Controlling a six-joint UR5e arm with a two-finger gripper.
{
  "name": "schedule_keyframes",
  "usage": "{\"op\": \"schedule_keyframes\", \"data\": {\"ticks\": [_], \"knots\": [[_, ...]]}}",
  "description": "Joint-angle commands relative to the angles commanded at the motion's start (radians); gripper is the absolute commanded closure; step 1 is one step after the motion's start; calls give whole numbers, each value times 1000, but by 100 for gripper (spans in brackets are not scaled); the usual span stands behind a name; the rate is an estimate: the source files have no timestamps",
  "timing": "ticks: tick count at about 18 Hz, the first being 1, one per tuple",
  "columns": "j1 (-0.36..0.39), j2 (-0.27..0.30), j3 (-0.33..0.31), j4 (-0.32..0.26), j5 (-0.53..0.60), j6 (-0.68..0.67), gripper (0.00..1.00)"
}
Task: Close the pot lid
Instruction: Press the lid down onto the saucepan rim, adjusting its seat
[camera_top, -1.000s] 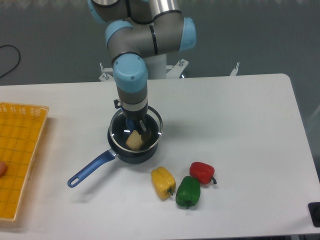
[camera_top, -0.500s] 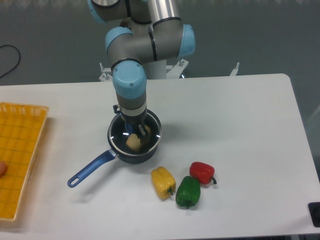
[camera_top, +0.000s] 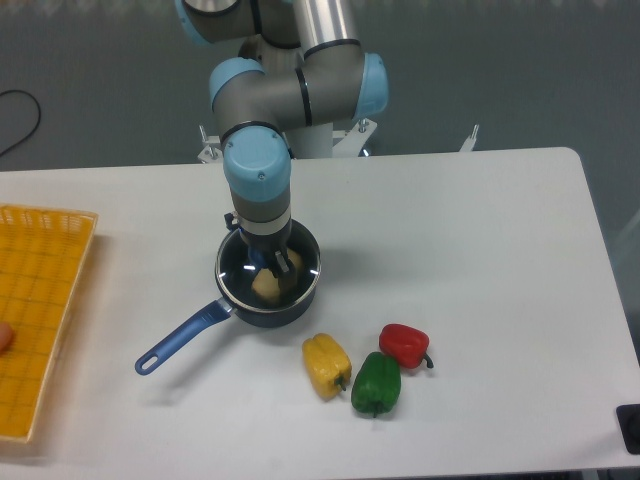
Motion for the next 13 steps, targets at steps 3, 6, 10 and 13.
{"op": "schedule_keyframes", "data": {"ticks": [3, 6, 10, 13], "knots": [[-3, -2, 0, 0, 0, -8, 67], [-5, -6, 0, 0, 0, -14, 67], [-9, -8, 0, 0, 0, -14, 67], [-9, -9, 3, 2, 0, -12, 67]]}}
